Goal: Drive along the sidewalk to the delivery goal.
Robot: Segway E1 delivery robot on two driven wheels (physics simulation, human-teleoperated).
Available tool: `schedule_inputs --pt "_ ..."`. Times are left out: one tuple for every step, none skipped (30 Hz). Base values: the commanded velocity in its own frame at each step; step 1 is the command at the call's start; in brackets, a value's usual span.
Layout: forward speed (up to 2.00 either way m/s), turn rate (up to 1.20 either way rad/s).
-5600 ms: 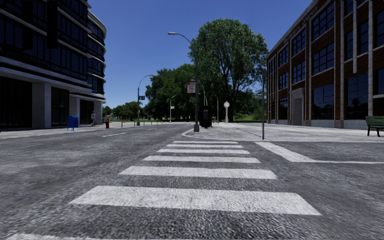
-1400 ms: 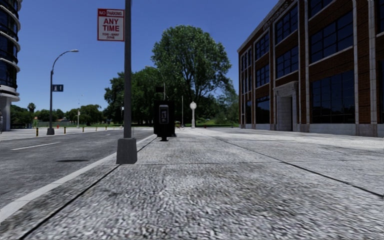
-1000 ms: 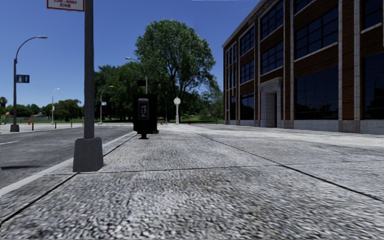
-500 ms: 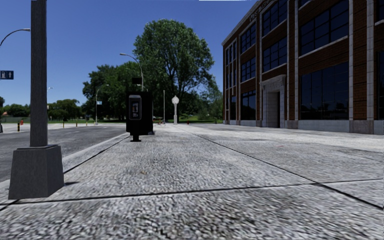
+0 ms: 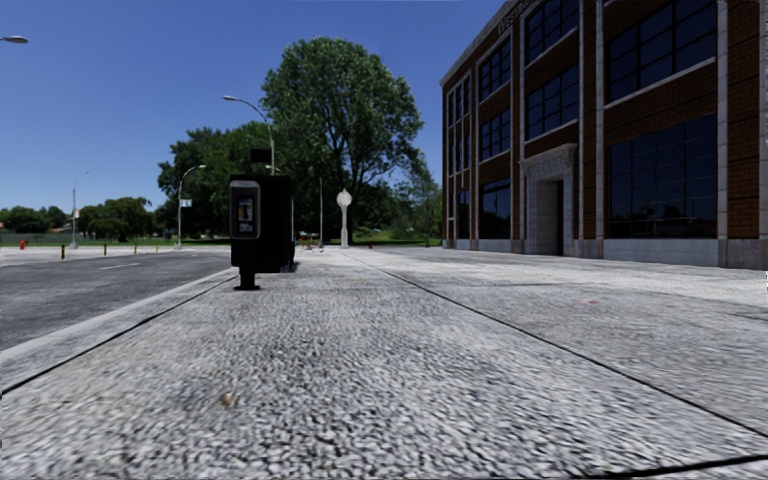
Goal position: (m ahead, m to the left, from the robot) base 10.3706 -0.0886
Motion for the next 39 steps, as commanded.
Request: schedule_inputs --pt "2.0 -1.14" --pt "2.0 -1.17" --pt "2.0 -1.13" --pt "2.0 -0.8" --pt "2.0 -0.8" --pt "2.0 -0.57" --pt "2.0 -0.36" --pt "2.0 -0.19" --pt "2.0 -0.1" --pt "2.0 -0.06" --pt "2.0 -0.02" --pt "2.0 0.0" --pt "2.0 0.0" --pt "2.0 0.0" --pt "2.0 0.0" --pt "2.0 0.0" --pt "2.0 0.0" --pt "2.0 0.0" --pt "2.0 0.0" --pt "2.0 0.0" --pt "2.0 0.0" --pt "2.0 0.0" --pt "2.0 0.0" --pt "2.0 0.0" --pt "2.0 0.0" --pt "2.0 0.0" --pt "2.0 0.0" --pt "2.0 0.0" --pt "2.0 0.0" --pt "2.0 0.0" --pt "2.0 0.0" --pt "2.0 0.0" --pt "2.0 0.0" --pt "2.0 0.0" --pt "2.0 0.0" --pt "2.0 0.0" --pt "2.0 0.0" --pt "2.0 0.0" --pt "2.0 0.0"
